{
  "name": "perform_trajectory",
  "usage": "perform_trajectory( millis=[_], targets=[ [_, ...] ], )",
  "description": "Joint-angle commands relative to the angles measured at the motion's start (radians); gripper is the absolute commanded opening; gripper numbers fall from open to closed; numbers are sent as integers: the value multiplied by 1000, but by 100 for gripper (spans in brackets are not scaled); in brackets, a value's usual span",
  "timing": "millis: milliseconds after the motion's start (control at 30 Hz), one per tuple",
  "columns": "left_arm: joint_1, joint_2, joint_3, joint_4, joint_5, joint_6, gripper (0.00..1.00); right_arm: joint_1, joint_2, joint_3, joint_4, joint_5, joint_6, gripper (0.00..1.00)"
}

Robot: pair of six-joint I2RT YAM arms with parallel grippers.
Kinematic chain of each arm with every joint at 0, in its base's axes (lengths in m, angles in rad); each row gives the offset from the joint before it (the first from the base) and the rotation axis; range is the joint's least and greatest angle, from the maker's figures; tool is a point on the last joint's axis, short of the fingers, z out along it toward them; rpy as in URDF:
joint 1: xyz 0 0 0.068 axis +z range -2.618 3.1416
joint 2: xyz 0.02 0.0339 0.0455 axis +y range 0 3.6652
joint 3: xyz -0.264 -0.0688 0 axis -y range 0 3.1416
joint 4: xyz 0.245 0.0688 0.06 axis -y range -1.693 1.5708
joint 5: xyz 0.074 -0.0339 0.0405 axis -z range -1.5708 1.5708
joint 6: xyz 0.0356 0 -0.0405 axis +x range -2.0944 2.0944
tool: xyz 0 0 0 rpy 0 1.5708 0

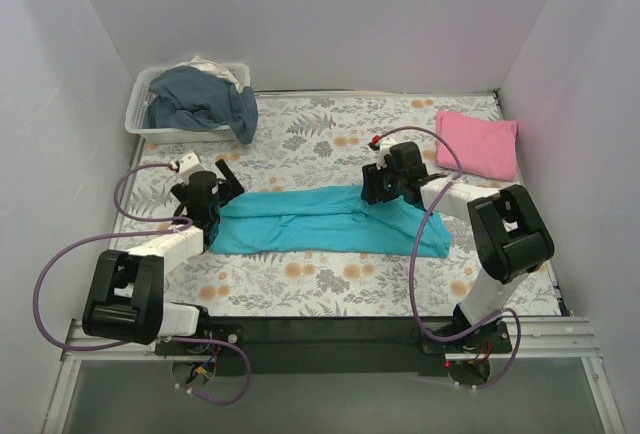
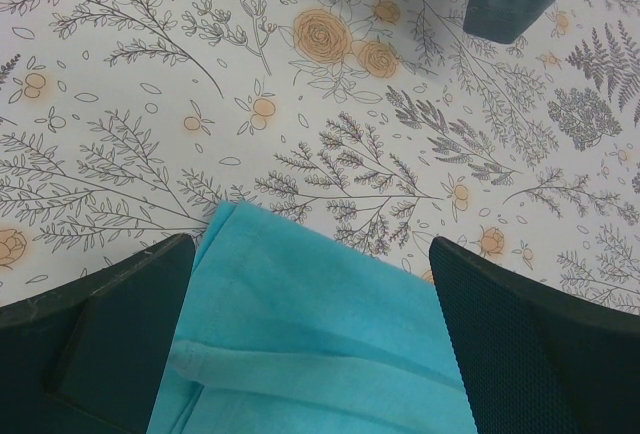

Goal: Fold and stack the t-shirts
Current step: Fold the tshirt

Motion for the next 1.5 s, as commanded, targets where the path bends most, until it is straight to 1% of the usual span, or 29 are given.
perform_trajectory(
  millis=[0,33,133,167,233,267,333,367,400,567,767,867,1067,1167,1433,1467],
  targets=[
    [-3,-21,25,9,4,7,98,5,24,40,40,18,-13,47],
    [-3,-23,24,9,6,7,98,4,29,40,41,18,-13,46],
    [-3,-30,21,9,6,8,98,5,34,34,40,24,-12,38],
    [-4,-35,19,9,6,8,98,5,31,33,40,25,-10,33],
    [-3,-39,15,9,6,10,98,5,18,28,40,27,-9,26],
    [-4,-40,16,9,6,8,98,4,11,20,40,27,-7,18],
    [-3,-41,15,9,6,7,98,7,-15,16,40,28,-2,10],
    [-4,-43,15,9,7,7,98,8,-24,7,40,27,-2,3],
    [-3,-43,13,9,7,5,98,11,-47,1,40,28,-1,1],
    [-4,-46,10,9,12,5,98,28,-121,-47,29,41,4,1],
    [-4,-44,9,11,10,5,98,65,-259,-145,18,59,34,1],
    [-3,-41,9,8,13,4,98,105,-313,-203,5,85,53,1],
    [-3,-46,5,6,16,2,98,172,-503,-321,-40,144,96,1],
    [-3,-40,7,5,18,2,98,197,-561,-363,-63,151,120,1],
    [-3,-23,12,5,27,2,98,266,-600,-454,-77,151,175,1],
    [-4,-23,12,3,26,4,98,270,-607,-457,-77,177,177,1]
  ],
)
